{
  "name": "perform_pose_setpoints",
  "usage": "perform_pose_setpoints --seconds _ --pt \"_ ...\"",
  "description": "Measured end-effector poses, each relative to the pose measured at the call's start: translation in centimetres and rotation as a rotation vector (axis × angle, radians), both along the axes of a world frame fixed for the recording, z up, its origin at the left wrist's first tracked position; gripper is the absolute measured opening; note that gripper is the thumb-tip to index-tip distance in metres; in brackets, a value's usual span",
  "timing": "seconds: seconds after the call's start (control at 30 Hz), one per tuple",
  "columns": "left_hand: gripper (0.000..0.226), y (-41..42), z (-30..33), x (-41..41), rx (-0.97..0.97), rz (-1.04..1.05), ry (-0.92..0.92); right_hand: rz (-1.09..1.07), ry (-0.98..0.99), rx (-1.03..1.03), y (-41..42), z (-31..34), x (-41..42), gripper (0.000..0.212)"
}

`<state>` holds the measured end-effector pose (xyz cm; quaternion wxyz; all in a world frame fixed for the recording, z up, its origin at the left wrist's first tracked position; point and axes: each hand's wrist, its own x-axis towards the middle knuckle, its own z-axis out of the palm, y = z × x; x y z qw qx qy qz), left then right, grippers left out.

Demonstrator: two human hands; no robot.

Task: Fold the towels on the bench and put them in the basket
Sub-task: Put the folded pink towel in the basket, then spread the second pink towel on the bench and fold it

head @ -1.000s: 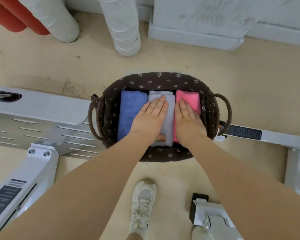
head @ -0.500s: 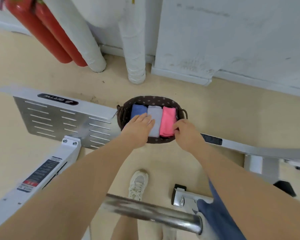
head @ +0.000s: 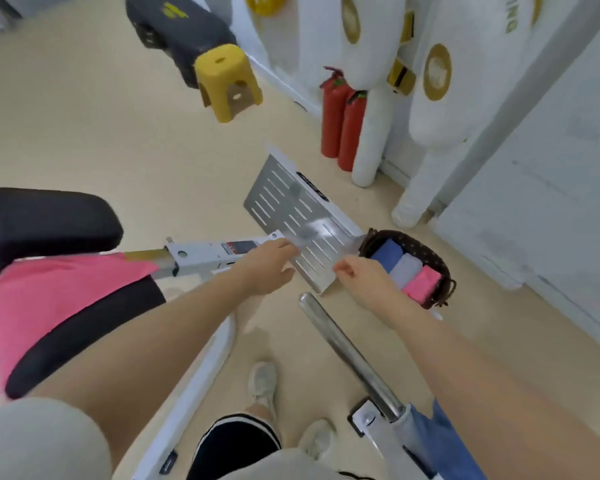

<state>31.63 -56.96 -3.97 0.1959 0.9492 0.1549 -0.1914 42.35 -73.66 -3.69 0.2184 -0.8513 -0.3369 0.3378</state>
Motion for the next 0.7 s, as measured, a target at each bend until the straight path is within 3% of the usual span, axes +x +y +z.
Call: perform_pose_setpoints --seconds 0.2,0.43,0.7 --pt "0.040 4.0 4.4 -12.6 0.080 0.210 -0.010 0.272 -0.012 0.067 7.8 3.8 -8.0 0.025" --pt "0.040 7.9 4.0 -23.6 0.122 0.487 0.017 0.449 0.004 0.092 14.1 5.1 -16.7 0.027" --pt "0.040 16.5 2.3 -32.1 0.206 0.580 0.002 0.475 0.002 0.077 22.8 4.2 -25.2 0.029"
